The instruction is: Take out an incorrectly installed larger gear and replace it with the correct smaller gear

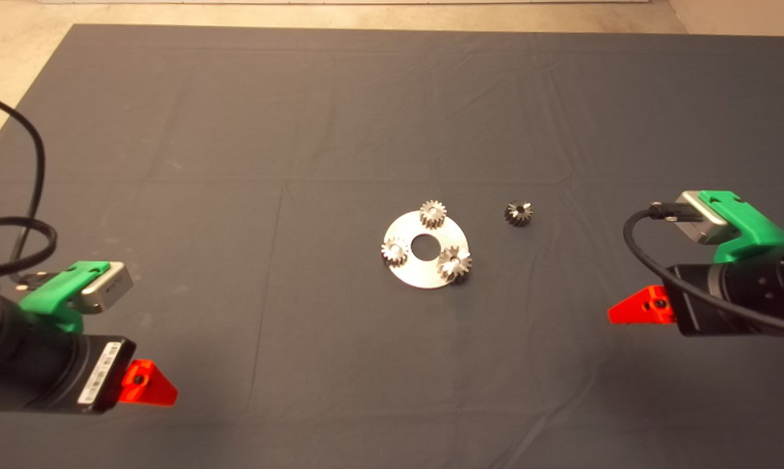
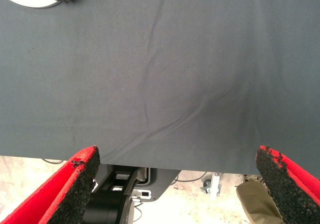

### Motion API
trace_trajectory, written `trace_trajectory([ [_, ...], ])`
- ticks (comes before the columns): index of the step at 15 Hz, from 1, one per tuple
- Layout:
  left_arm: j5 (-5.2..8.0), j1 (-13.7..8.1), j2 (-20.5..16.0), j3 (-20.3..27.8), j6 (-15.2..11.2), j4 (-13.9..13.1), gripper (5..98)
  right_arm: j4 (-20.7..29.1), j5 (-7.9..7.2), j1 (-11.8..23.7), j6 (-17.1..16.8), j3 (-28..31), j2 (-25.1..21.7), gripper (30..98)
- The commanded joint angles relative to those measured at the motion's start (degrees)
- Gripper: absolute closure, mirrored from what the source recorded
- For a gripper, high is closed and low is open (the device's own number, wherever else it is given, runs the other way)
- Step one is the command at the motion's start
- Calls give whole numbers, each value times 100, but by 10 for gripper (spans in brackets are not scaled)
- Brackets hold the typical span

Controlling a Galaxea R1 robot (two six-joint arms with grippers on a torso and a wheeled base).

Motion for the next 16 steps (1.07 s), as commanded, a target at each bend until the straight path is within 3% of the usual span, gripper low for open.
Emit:
trace_trajectory([
  [1, 400, -58, 7, -6, -12, 16, 54, 143, -555, 74, 31, -15, 14, 453],
  [5, 400, -50, 7, 20, -12, 11, 54, 39, -656, -131, -103, -97, 21, 453],
  [6, 400, -50, 7, 20, -12, 16, 54, -118, -721, -239, -385, -266, 21, 453],
  [9, 408, -50, 7, 29, -12, 24, 54, -514, -722, -590, -942, -855, 56, 453],
  [13, 576, -23, -19, -33, -3, 42, 54, -1134, -722, -1119, -1247, -1533, 693, 453],
  [16, 593, -23, -19, -15, -3, 33, 54, -1325, -714, -1341, -1532, -2015, 1022, 453],
])
